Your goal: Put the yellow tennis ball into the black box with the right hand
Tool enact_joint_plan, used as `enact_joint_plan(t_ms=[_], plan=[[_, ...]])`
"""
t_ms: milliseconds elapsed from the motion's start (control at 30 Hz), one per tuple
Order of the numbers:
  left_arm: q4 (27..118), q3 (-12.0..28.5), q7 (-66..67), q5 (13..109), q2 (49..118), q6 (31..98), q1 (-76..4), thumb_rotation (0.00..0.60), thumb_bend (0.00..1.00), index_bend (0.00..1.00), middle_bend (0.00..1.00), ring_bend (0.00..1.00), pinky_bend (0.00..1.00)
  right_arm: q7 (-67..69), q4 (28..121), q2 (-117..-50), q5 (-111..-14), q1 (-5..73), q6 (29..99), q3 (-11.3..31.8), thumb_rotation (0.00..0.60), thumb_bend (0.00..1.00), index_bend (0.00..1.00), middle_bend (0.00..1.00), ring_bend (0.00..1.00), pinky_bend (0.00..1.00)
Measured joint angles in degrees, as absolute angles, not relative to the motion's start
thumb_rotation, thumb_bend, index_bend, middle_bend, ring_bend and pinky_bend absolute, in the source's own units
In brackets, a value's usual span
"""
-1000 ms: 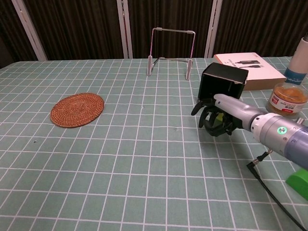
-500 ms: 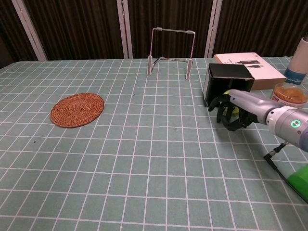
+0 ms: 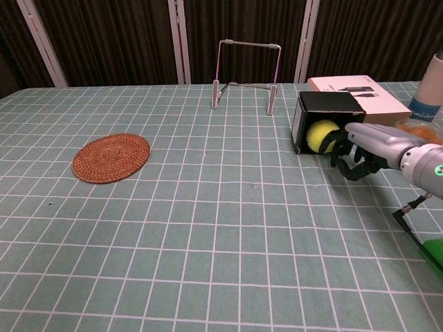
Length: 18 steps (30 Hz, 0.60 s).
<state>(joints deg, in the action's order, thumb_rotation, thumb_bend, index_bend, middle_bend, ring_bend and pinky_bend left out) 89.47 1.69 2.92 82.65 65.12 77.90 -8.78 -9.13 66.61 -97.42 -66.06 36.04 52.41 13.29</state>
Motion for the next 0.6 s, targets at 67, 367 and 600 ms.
enact_joint_plan(t_ms=[67,367,600], plan=[[89.58,1.67,2.96,82.72,65.11,77.87,-8.83,0.6,0.14,0.0,0.0,0.0,0.0,-8.78,66.83,-97.22,-66.22,36.06,52.56,13.29,0.6,0.67,0.19,0.33,0.24,0.33],[89.73,1.5,2.74,83.08,65.0,77.84,-8.93,0.6,0.15,0.0,0.0,0.0,0.0,-7.66,68.99,-96.87,-67.63,35.91,54.27,13.06,0.6,0.67,0.0,0.15,0.16,0.33],[89.73,1.39,1.95,83.45,64.66,78.27,-8.74,0.6,0.15,0.0,0.0,0.0,0.0,-8.62,70.72,-96.17,-67.51,35.76,54.39,12.45,0.6,0.67,0.0,0.03,0.06,0.28]])
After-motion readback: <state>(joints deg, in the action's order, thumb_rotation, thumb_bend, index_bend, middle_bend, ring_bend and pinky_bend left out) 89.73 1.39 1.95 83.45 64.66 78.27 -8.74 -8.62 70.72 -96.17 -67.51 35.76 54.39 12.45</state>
